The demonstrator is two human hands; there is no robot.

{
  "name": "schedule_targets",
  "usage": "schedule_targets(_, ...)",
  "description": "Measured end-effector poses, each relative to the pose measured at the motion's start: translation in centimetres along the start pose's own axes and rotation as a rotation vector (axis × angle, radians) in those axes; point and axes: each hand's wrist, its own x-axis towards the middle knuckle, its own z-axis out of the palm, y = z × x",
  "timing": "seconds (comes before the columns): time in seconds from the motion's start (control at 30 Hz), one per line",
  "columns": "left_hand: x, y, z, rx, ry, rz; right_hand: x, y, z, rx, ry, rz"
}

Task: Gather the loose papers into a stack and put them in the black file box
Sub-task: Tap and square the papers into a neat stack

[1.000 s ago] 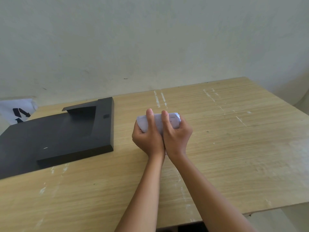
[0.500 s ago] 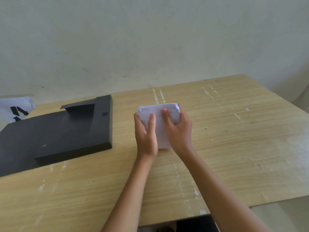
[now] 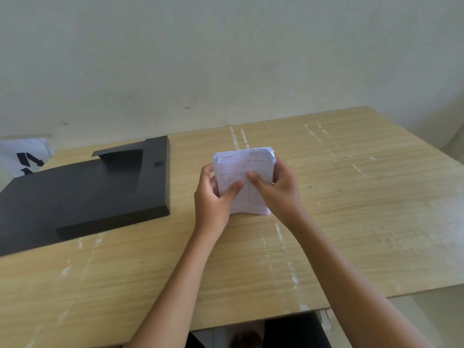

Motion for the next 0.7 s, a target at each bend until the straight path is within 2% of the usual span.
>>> schedule_targets(0.13,-0.2,-0.7,0.1,-0.005,-0.040,-0.068,-0.4,0.7,-0.2,-0.021,-0.089,0.036)
schedule_targets(0.27,-0.2,-0.9,0.6,-0.016,0.048,-0.089,-0.5,0.5,0.3,-0.055,-0.045,-0.008)
schedule_targets(0.33,-0.3,-1.0,0.8,-0.001,0.044,-0.120,-0.6,1.0,0.4,-0.068,-0.020,0.003)
schedule_targets(0.5,0.0,-1.4,0.5,0.203,-0.051,-0.189,-1.5,3.0,0.4,-0.132,-0.008,0.061)
schedule_targets(0.57,0.0,-0.6,-0.2,0.192,-0.136,-0.202,-1.5,3.2,0.4,-0.143,0.006,0.051)
schedule_targets(0.63,-0.1,0.8,-0.9,0.187,-0.204,-0.150,-1.4,3.1,0.5,-0.149,0.011,0.047)
schedule_targets(0.7,-0.3,2.1,-1.4,0.368,-0.157,0.031,-1.4,3.1,0.5,-0.155,0.008,0.033)
